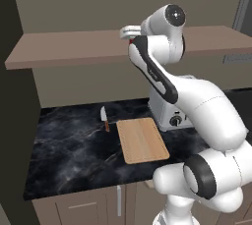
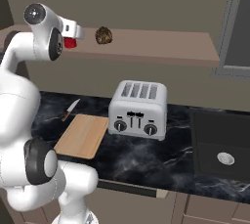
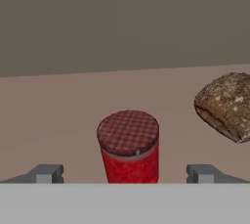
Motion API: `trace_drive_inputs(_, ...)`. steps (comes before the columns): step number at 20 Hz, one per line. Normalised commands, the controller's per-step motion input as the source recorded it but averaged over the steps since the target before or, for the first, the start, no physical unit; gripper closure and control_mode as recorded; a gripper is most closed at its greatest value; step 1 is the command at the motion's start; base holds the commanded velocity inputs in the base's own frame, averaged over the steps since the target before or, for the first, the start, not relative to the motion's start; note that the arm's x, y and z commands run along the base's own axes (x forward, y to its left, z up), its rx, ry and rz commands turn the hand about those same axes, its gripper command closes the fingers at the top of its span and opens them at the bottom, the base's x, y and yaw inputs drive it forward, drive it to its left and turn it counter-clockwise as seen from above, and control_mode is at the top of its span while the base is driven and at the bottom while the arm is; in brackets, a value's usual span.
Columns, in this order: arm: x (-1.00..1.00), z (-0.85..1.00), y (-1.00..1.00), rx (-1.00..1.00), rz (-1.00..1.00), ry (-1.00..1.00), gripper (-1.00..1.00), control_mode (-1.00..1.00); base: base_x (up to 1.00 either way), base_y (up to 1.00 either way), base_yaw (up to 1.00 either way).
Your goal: Pick the bread, place it on the cutting board, pick the jam, place it on the counter, and close the cabinet.
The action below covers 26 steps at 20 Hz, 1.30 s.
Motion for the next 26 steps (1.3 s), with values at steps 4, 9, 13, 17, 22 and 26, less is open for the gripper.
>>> trace_drive_inputs(4,0.19,-0.09,0.0,0.0,0.02,0.0,-1.0,-1.0,0.0,0.0,0.0)
trace_drive_inputs(9,0.23,-0.02,0.0,0.0,0.01,0.0,-1.0,-1.0,0.0,0.0,0.0)
trace_drive_inputs(13,0.23,0.0,0.0,0.0,0.02,0.01,-1.0,-1.0,0.0,0.0,0.0)
trace_drive_inputs(17,0.22,-0.01,0.0,0.0,0.02,0.01,-1.0,-1.0,0.0,0.0,0.0)
trace_drive_inputs(22,0.1,-0.06,0.0,0.0,0.03,0.03,-1.0,-1.0,0.0,0.0,0.0)
trace_drive_inputs(26,0.06,-0.04,0.0,0.0,0.03,0.04,-1.0,-1.0,0.0,0.0,0.0)
